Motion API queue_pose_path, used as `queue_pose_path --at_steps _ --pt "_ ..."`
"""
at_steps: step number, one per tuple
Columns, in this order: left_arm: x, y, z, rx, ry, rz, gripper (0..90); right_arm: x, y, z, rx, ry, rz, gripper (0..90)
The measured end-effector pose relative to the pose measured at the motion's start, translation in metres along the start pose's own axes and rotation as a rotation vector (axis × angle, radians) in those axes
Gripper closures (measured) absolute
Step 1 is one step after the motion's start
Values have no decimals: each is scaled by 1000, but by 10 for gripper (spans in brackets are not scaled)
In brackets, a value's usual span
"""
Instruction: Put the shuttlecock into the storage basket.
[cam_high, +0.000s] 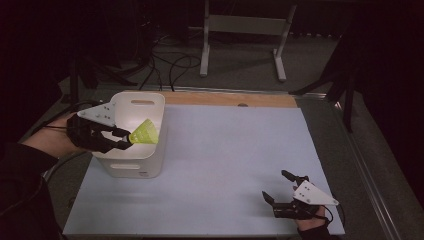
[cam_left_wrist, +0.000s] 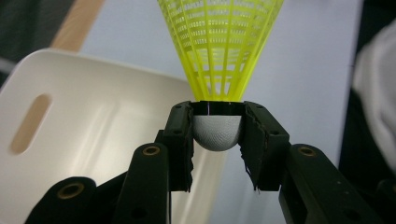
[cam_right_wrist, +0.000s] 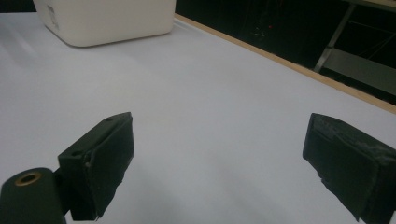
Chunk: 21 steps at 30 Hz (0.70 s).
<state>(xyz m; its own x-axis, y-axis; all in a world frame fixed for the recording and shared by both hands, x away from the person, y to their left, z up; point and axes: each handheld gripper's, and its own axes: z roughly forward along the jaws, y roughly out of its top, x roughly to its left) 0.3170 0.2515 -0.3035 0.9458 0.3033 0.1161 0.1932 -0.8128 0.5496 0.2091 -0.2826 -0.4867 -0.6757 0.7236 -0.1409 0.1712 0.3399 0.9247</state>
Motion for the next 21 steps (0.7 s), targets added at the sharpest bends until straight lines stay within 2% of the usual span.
queue_pose_path --at_steps 6,10,15,21 --pt "4 -6 6 33 -6 -27 650 0 0 0 4 1 -4 87" --pt "6 -9 8 25 -4 -37 650 0 0 0 4 3 -3 87" --pt "11 -14 14 37 -2 -89 650 0 0 0 3 5 -2 87" --pt "15 -21 25 45 -3 -104 649 0 0 0 3 4 -2 87"
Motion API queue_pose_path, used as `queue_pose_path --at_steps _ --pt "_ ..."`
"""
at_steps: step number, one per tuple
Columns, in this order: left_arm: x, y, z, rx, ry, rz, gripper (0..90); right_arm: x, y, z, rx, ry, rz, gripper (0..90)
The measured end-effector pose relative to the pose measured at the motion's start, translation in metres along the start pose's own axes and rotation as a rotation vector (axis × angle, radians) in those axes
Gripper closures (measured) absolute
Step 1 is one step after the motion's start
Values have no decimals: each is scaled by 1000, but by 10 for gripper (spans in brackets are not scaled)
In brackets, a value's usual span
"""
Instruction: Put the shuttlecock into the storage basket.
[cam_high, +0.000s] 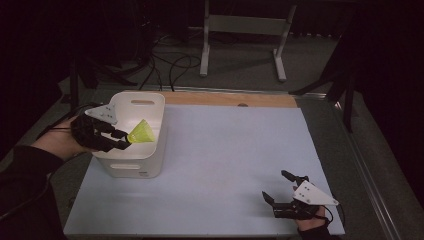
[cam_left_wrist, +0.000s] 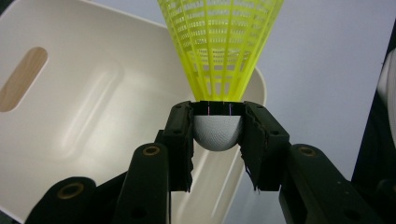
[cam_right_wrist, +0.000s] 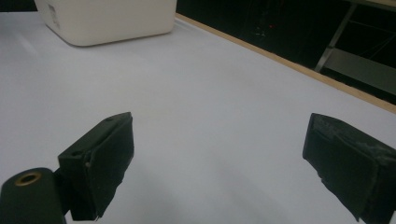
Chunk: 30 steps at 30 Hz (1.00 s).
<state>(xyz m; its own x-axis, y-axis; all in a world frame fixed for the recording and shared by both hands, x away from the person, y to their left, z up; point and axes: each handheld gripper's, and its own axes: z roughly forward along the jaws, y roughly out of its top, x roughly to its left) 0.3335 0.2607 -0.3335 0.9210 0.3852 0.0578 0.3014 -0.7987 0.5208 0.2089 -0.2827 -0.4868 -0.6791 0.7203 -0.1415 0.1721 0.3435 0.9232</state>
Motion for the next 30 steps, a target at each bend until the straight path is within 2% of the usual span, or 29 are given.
queue_pose_path --at_steps 5,11,23,30 --pt "1 -4 6 -4 24 -6 648 0 0 0 0 1 -1 87" --pt "1 -8 13 43 12 -7 648 0 0 0 0 1 0 87" --pt "6 -14 25 64 -16 -37 647 0 0 0 3 1 -1 87" --pt "10 -18 32 99 -24 -53 645 0 0 1 1 -2 -1 87"
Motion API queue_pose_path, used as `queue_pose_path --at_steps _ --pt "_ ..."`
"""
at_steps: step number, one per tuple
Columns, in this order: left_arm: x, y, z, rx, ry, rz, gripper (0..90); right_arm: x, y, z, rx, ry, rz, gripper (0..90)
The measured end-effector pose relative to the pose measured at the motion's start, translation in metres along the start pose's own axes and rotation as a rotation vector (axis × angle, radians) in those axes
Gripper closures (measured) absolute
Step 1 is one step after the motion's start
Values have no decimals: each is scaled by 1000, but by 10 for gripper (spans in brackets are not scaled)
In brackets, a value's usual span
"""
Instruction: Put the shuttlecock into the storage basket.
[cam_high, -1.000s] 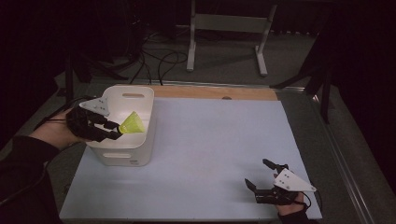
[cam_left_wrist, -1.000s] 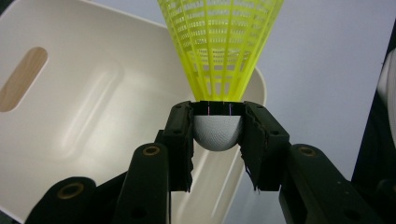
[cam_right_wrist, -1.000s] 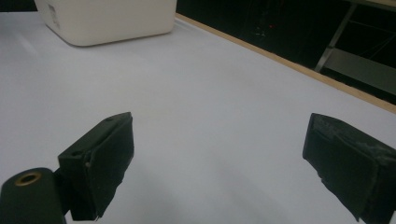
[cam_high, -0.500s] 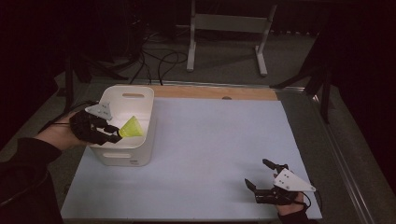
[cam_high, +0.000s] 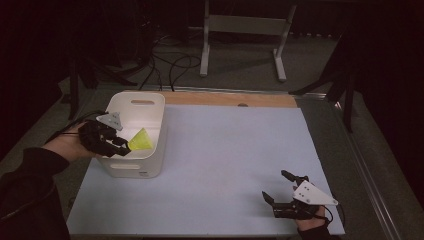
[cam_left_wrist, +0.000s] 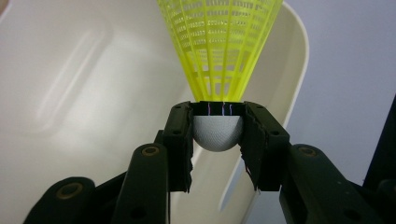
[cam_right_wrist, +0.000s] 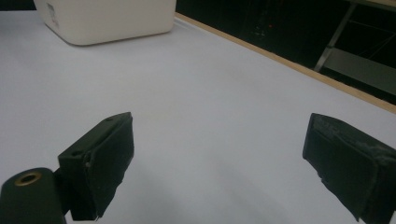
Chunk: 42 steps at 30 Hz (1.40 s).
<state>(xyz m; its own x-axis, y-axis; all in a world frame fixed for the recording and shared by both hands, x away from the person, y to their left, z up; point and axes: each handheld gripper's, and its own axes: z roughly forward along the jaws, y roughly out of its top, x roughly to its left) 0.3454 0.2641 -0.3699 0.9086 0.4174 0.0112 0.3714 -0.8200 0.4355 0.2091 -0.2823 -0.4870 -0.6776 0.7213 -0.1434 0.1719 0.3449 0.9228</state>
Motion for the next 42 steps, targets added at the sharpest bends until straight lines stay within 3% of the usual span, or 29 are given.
queue_pose_path --at_steps 15,23,29,33,42 --pt "5 0 13 55 -10 -35 639 0 0 0 5 0 -5 87" --pt "8 3 13 46 17 -47 631 -1 -1 0 5 -2 -4 87" --pt "8 6 8 19 56 -83 397 -1 -1 0 7 -4 -3 87" --pt "7 8 3 -2 73 -88 342 -1 -1 0 11 -2 -6 87" --pt "3 13 -3 -33 55 -96 202 0 0 0 6 -2 -4 87"
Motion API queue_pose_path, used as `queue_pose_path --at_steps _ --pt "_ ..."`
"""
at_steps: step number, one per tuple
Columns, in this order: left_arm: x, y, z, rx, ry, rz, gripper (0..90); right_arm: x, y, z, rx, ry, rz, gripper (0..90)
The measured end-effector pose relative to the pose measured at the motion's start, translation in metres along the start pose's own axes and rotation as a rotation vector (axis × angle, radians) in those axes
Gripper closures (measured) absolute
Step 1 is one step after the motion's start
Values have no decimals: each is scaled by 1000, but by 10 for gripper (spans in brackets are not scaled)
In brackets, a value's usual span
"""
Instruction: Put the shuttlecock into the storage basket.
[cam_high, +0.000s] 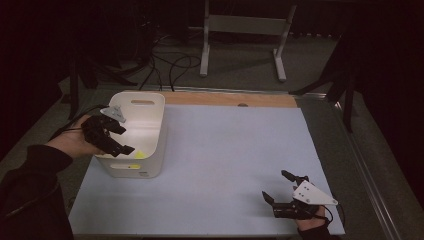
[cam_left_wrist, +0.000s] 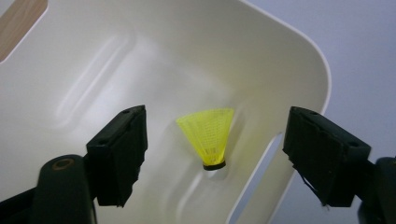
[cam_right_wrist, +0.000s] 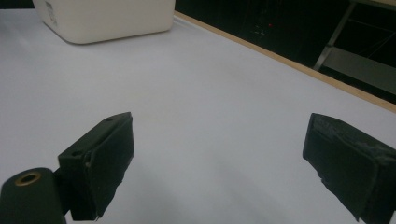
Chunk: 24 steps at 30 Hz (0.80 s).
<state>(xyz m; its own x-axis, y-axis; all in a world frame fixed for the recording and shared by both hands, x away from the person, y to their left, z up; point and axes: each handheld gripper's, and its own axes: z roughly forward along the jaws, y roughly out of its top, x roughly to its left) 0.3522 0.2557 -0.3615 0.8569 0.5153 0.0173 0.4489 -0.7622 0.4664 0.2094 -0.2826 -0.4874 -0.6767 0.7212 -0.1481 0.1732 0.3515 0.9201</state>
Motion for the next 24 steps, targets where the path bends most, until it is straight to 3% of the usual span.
queue_pose_path --at_steps 8,15,24 --pt "-2 6 0 -19 -74 -6 4 0 0 0 0 0 1 87" --pt "-7 13 1 -39 -79 -4 0 0 0 0 0 1 -1 87" --pt "-17 24 0 -62 -85 46 0 0 0 0 0 1 -1 87"
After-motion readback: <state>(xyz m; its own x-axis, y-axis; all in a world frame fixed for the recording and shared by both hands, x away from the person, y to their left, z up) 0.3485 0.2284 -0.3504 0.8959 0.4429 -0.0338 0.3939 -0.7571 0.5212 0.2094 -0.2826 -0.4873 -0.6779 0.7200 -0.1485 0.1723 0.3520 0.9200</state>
